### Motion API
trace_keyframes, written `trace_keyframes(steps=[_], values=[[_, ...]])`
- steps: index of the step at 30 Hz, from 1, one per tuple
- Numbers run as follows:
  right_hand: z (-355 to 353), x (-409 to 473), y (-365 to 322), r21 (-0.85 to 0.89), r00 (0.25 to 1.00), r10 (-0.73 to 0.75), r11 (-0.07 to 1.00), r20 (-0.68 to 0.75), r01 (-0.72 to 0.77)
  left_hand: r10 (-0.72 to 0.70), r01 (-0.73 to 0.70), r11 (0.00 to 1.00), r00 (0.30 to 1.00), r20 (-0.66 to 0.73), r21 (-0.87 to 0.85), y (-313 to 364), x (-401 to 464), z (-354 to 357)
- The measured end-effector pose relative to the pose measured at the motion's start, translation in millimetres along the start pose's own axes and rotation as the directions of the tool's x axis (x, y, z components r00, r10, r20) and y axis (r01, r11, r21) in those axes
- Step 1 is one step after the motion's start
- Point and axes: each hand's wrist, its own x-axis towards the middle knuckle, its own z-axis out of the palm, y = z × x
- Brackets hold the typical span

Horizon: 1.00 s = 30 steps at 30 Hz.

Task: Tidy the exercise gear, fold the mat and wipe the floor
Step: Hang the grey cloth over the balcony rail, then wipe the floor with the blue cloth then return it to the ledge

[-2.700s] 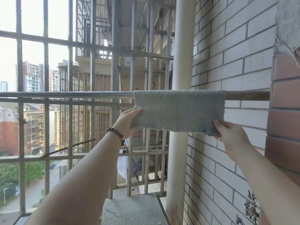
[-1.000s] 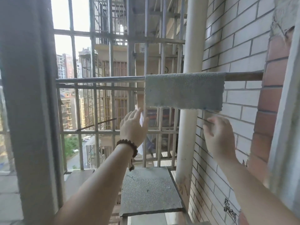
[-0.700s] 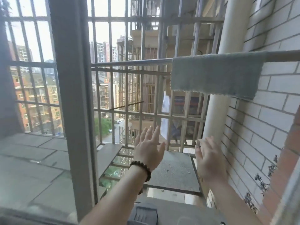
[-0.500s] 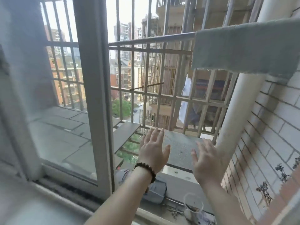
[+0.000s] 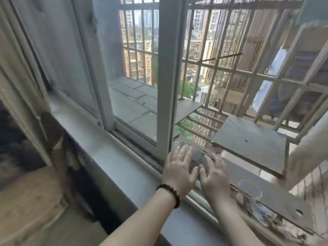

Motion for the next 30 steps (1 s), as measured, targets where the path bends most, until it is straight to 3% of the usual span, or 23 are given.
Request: trace_keyframes(steps=[4, 7, 13, 16, 21, 25, 30], values=[[32, -27, -32, 0.004, 0.995, -0.077, 0.997, 0.070, 0.077, -0.094, 0.096, 0.995, 0.994, -0.063, 0.035, -39, -45, -5], [53, -53, -64, 0.044, 0.980, -0.157, 0.987, 0.121, 0.153, -0.246, 0.250, 0.968, 0.964, -0.096, 0.032, -79, -88, -28], [103, -130, -161, 0.150, 0.906, -0.356, 0.932, 0.229, 0.329, -0.550, 0.568, 0.820, 0.816, -0.178, 0.071, -162, -216, -88], [126, -184, -212, 0.216, 0.824, -0.513, 0.856, 0.240, 0.469, -0.676, 0.715, 0.697, 0.683, -0.277, 0.058, -199, -299, -112], [165, -290, -296, 0.352, 0.642, -0.699, 0.714, 0.316, 0.605, -0.846, 0.893, 0.450, 0.434, -0.309, 0.025, -241, -448, -154], [191, -381, -360, 0.483, 0.370, -0.860, 0.505, 0.351, 0.716, -0.898, 0.983, 0.183, 0.173, -0.405, 0.014, -245, -568, -193], [202, -492, -434, 0.625, 0.112, -0.931, 0.319, 0.347, 0.713, -0.877, 0.994, -0.104, -0.112, -0.467, -0.043, -238, -695, -227]])
